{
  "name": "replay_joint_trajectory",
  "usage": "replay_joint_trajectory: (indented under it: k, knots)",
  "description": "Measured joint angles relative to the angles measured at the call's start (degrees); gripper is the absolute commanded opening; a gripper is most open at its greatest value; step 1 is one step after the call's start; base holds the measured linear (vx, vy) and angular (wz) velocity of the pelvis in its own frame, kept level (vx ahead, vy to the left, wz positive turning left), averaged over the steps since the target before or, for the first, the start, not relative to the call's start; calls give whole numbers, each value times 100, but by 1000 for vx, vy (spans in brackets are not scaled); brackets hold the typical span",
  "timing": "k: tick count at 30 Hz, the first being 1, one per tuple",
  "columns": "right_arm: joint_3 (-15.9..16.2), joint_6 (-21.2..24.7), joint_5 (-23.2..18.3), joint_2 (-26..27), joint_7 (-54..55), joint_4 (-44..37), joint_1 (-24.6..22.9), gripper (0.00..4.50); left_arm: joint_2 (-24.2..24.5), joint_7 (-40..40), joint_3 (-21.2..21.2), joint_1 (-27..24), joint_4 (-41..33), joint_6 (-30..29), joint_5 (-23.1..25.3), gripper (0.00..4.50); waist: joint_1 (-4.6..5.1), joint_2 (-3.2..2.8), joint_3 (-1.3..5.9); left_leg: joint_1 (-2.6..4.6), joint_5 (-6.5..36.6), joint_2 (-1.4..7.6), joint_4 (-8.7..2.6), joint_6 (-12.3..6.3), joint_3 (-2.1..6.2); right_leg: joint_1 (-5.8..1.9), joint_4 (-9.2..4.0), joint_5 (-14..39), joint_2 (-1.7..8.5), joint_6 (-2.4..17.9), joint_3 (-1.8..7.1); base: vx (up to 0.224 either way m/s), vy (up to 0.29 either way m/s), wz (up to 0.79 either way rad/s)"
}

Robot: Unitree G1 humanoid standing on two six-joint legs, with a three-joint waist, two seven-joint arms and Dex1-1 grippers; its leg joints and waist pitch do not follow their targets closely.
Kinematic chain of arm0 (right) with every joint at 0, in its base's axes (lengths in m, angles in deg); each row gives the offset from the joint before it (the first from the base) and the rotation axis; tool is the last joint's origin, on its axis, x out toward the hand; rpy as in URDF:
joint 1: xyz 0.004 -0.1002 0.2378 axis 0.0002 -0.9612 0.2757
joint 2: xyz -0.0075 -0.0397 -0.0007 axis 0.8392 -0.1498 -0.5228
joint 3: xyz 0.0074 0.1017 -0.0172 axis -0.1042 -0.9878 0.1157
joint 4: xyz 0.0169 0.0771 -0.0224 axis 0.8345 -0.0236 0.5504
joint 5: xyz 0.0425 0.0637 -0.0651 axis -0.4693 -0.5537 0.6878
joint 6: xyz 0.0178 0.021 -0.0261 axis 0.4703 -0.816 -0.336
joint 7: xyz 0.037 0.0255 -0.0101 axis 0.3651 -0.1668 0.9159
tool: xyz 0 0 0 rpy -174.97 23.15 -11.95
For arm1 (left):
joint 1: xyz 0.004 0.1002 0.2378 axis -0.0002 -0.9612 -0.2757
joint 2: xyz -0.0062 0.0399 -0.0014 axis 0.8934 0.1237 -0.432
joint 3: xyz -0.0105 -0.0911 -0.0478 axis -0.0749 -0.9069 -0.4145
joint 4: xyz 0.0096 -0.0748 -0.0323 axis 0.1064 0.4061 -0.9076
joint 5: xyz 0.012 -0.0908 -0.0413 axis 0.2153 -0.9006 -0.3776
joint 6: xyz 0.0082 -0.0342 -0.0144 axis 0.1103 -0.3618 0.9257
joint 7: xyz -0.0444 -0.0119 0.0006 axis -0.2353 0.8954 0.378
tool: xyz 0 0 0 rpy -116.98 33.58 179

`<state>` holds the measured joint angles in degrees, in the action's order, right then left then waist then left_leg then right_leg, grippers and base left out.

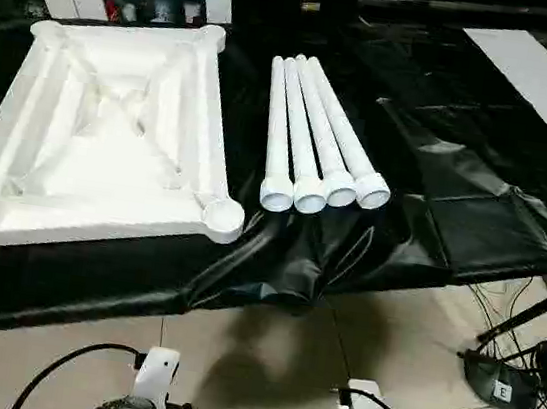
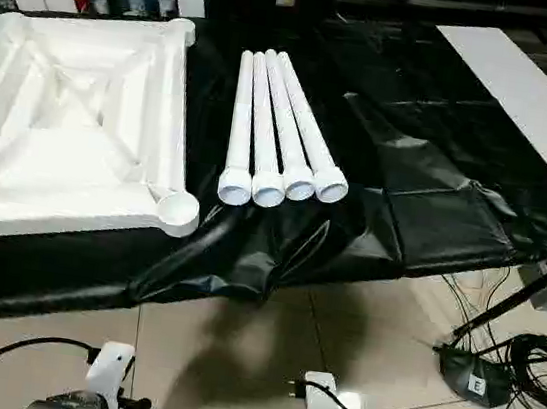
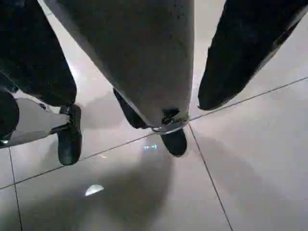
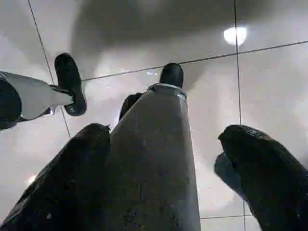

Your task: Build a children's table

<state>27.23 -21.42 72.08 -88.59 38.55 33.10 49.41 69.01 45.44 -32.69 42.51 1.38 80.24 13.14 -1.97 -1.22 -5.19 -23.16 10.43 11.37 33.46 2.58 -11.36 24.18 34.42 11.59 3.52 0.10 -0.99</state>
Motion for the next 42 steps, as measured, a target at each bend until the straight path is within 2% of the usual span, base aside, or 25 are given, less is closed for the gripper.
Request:
replay_joint_trajectory:
  k: [1,3,4,5,6,7,8,9,10,11,12,13,14,15,16,17,19,21,24,26,30,33,35,38,42]
  knots:
    - [-1,-1,8,-3,0,-1,5,407,0,0,0,5,-2,3,0,450,-1,5,9,-60,-6,7,45,-19,3,51,26,-17,-1,-18,-5,0,0,0]
    - [-3,-4,19,-7,-2,-2,8,407,-1,-1,-1,10,-2,3,1,450,-6,1,62,-238,-37,19,156,-93,11,183,68,-82,-3,-21,-41,-94,6,2]
    - [-5,-5,21,-10,-2,-2,8,407,-3,-1,-1,9,-2,4,1,450,-8,-10,69,-282,-60,37,167,-128,13,200,33,-128,0,-1,-97,-122,6,4]
    - [-11,-7,27,-14,-1,-2,6,407,-3,-2,-2,8,-3,9,1,450,-8,-22,70,-292,-81,54,164,-160,7,188,-13,-168,10,52,-139,-143,24,3]
    - [-19,-9,43,-17,-1,-1,2,407,-4,-5,-4,7,-5,24,1,450,8,-20,57,-255,-60,63,140,-125,6,164,-64,-195,49,90,-195,-143,24,3]
    - [-26,-10,72,-31,-2,-1,1,407,-14,-8,-5,6,-9,39,1,450,39,-34,-3,-157,-20,56,116,-63,-2,111,-136,-158,150,29,-323,-191,63,-6]
    - [-33,-12,93,-45,-1,-2,9,407,-22,-9,-9,-2,-16,51,0,450,84,-87,-75,-67,12,55,100,-28,30,-17,-221,-92,201,-74,-510,-166,65,-23]
    - [-47,-25,102,-48,-2,-20,10,407,-13,-9,-9,-27,-3,49,1,450,157,-243,-152,-35,18,123,18,-18,111,-242,-318,37,224,-94,-766,-166,65,-23]
    - [-59,-57,100,-29,-7,-67,-19,407,0,-12,-2,2,24,18,30,450,84,-249,-177,-17,29,50,-54,3,57,-256,98,391,302,57,-880,-74,114,-32]
    - [-61,-47,106,-22,-9,-31,-100,407,1,-16,0,35,28,4,58,450,-54,-132,-139,-16,28,35,-115,5,-52,-430,403,641,318,94,-867,-70,10,0]
    - [-60,1,119,-16,-12,88,-194,407,1,-20,-2,41,-5,21,62,450,-251,109,-48,-32,3,-18,-175,31,-236,-648,574,962,287,93,-606,-70,10,0]
    - [-49,14,183,-44,-6,167,-188,407,-45,-76,-28,0,-117,124,54,450,-312,281,-7,-108,98,-52,32,106,-264,-635,708,1326,267,-85,-393,100,-211,36]
    - [-47,-21,222,-57,-5,148,-146,407,-87,-86,-21,-33,-112,146,59,450,-364,144,0,-74,134,-147,238,71,115,-666,690,1295,227,-81,-349,227,-118,10]
    - [-45,-103,234,-70,17,128,-173,407,-122,-138,-1,-52,-39,135,72,450,-353,-29,25,73,223,-241,374,48,523,-691,586,1184,134,-80,-308,227,-118,10]
    - [-40,-177,260,-72,57,131,-213,407,-133,-221,-36,-80,-26,181,49,450,-352,-70,55,121,261,-228,171,172,522,-649,527,1094,92,-52,-285,52,39,4]
    - [-41,-293,277,-68,97,130,-221,407,-113,-321,-142,-137,-44,302,13,450,-326,-92,63,99,216,-201,125,140,483,-604,487,1035,74,-43,-264,-42,41,21]
    - [-57,-677,271,65,131,91,-244,407,-64,-511,-350,-277,-64,648,-105,450,-283,-77,65,38,215,-156,201,73,497,-527,498,985,39,-37,-257,-21,20,11]
    - [-58,-1012,275,50,43,-11,-249,407,-60,-551,-445,-371,-53,834,-183,450,-221,-107,70,-10,238,-149,253,-4,492,-533,508,967,39,-68,-254,0,0,0]
    - [-29,-1344,365,-16,-210,-16,-327,407,-62,-416,-435,-410,-51,1098,-167,450,-165,-100,49,-18,195,-141,195,-122,438,-537,461,918,66,-66,-290,-42,5,5]
    - [11,-1507,465,-31,-351,-17,-340,407,-58,-295,-373,-441,-54,1291,-115,450,-122,-99,27,-12,160,-130,175,-66,411,-538,447,902,71,-42,-289,-61,17,4]
    - [180,-1721,555,-54,-591,-461,-253,407,-19,116,-181,-606,-254,1829,45,450,24,-44,-86,-17,108,-128,133,-54,374,-536,365,802,83,-49,-277,-53,35,-1]
    - [305,-2049,727,-73,-356,-541,-243,407,380,332,-124,-785,-618,2030,58,450,37,10,-148,-22,85,-120,117,-85,343,-529,330,770,84,-53,-272,0,0,0]
    - [330,-2155,750,-97,-426,-539,-250,407,515,391,-158,-795,-689,2130,50,450,33,5,-224,-29,84,-119,105,-86,321,-527,298,746,88,-57,-267,0,0,0]
    - [287,-2413,691,-72,-849,-599,-342,407,548,617,-218,-842,-840,2307,37,450,28,6,-371,-73,67,-123,98,-114,279,-501,257,711,113,-80,-263,0,0,0]
    - [426,-2721,713,-99,-1471,-1025,-486,407,491,1020,143,-973,-1285,2668,194,450,90,91,-525,-191,63,-138,130,-132,253,-388,268,665,148,-155,-268,0,0,0]
